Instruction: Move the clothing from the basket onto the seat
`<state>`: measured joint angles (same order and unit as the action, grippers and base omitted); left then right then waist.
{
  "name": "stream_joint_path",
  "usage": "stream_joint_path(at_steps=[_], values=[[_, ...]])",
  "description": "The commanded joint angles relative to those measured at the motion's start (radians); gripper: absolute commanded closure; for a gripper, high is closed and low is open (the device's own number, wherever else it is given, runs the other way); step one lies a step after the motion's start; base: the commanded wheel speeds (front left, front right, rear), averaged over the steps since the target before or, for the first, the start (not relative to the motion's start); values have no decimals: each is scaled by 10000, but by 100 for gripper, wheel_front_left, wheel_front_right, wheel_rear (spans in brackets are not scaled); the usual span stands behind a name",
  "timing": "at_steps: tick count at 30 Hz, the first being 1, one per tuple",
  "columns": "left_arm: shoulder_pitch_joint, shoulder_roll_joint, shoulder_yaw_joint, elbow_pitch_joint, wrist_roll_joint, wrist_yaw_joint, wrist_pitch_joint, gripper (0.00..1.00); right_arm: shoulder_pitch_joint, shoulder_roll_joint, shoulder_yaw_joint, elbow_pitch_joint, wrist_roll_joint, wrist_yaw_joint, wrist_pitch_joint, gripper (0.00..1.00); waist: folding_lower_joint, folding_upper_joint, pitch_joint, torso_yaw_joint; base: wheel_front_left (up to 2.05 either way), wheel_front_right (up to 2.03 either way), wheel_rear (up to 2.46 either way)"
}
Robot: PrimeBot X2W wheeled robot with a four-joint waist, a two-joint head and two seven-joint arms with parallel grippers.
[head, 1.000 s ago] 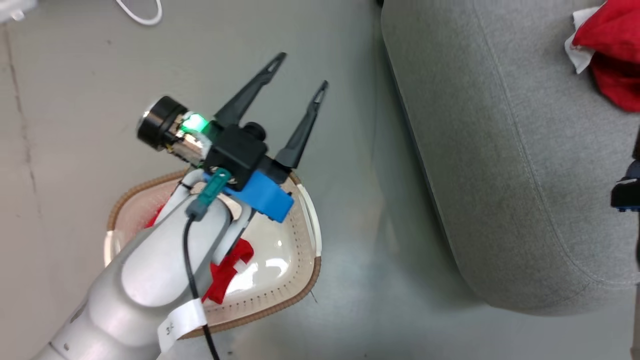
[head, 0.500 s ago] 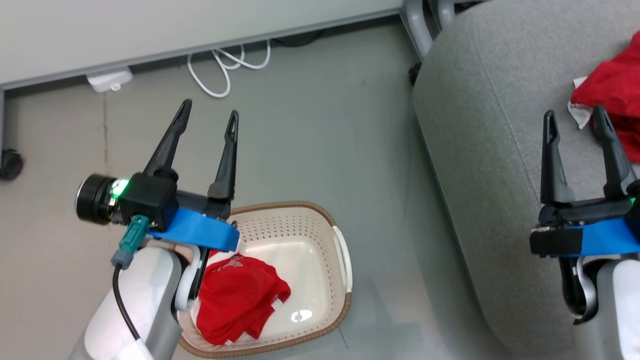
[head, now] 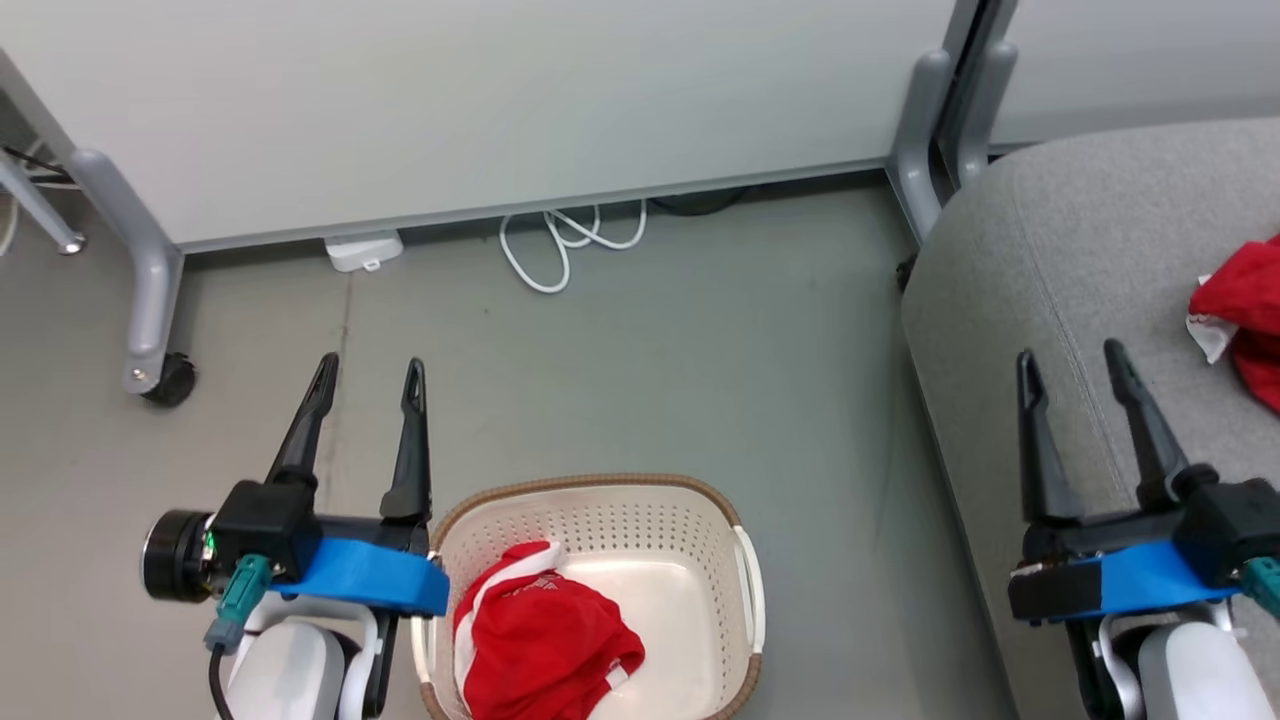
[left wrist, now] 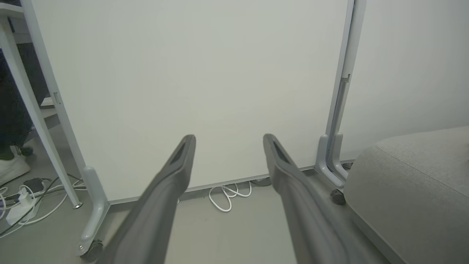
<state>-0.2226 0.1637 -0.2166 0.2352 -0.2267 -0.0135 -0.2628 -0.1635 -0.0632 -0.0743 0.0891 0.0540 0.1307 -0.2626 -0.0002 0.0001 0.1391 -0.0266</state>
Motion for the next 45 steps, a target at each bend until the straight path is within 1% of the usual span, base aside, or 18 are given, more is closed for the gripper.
stream_joint_path(at_steps=[1, 9, 19, 35, 42, 45], values=[[130, -37, 126, -5, 75, -43, -29, 0, 187, 49, 44, -23, -5, 1, -34, 0, 2, -1, -187, 162, 0, 0, 0], [852, -428, 1028, 57, 552, -391, -28, 0, 816, 117, 162, 307, 4, 1, -34, 0, 2, -1, -543, 349, 0, 0, 0], [1195, -774, 1452, 301, 1007, -741, -28, 0, 1361, 133, 312, 764, 83, 1, -34, 0, 2, -1, -777, 457, 0, 0, 0], [1198, -978, 1672, 466, 1335, -1018, -28, 0, 1448, 135, 255, 887, 201, 1, -34, 0, 2, -1, -783, 465, 0, 0, 0], [811, -966, 1504, 616, 1529, -1091, -28, 0, 1229, 136, 257, 857, 151, 1, -34, 0, 2, -1, -569, 390, 0, 0, 0], [453, -852, 1242, 809, 1658, -1126, -30, 0, 1020, 136, 323, 815, 151, 1, -34, 0, 2, -1, -344, 288, 0, 0, 0]])
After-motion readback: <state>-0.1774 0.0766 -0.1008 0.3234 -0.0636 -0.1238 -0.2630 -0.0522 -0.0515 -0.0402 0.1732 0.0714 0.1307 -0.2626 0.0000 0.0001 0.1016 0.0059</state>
